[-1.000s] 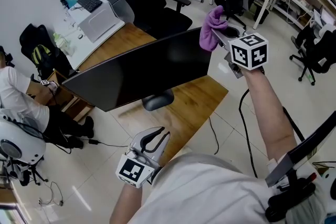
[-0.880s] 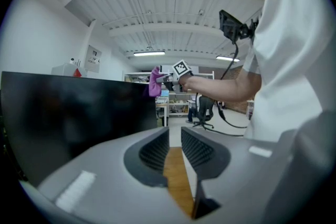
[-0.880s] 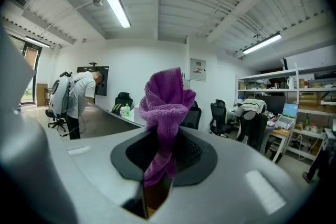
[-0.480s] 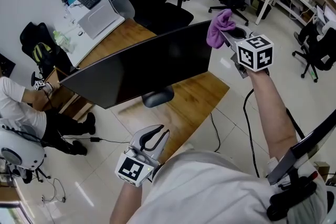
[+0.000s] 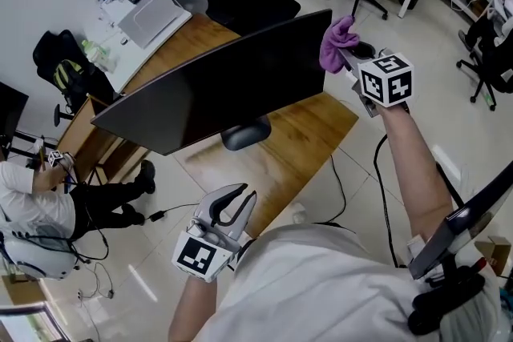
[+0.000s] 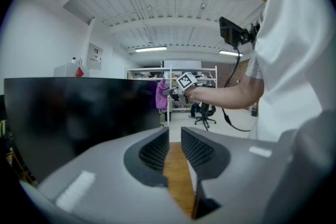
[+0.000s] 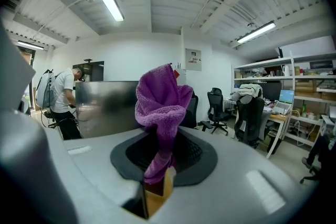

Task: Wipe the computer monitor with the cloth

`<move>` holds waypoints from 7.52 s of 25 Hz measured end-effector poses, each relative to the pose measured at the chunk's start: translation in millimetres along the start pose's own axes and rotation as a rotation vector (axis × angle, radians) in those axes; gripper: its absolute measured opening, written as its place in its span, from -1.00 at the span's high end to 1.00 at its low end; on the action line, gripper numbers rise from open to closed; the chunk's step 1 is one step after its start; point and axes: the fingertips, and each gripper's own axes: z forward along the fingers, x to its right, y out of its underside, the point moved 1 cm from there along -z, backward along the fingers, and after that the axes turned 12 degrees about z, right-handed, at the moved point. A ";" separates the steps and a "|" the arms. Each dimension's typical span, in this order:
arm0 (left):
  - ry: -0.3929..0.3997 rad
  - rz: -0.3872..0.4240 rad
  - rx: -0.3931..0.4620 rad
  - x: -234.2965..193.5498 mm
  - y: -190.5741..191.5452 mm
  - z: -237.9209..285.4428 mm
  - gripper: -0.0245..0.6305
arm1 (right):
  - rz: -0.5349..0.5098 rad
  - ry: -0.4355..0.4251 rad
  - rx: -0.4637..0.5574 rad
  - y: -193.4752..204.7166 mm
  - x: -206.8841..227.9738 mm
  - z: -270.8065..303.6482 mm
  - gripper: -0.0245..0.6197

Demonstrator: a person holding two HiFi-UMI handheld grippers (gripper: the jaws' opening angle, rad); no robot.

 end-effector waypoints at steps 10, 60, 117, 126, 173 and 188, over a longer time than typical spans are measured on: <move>-0.047 -0.007 -0.052 -7.7 1.6 -15.3 0.65 | 0.060 0.015 -0.060 62.3 10.4 14.8 0.72; -0.267 -0.065 -0.131 -46.5 25.1 -109.1 0.67 | 0.157 0.103 -0.283 254.4 -38.6 79.6 0.72; -0.362 -0.141 -0.137 -81.3 121.7 -304.9 0.67 | 0.073 -0.168 -0.338 287.9 -381.5 180.1 0.72; -0.408 -0.152 -0.133 -82.0 131.1 -328.3 0.67 | 0.036 -0.252 -0.352 288.8 -441.0 196.4 0.72; -0.363 -0.147 0.135 -140.2 132.1 -304.8 0.67 | -0.071 -0.399 -0.134 18.5 -524.9 154.9 0.72; -0.361 -0.121 0.148 -137.2 123.0 -304.9 0.67 | -0.042 -0.404 -0.118 13.2 -519.4 143.0 0.72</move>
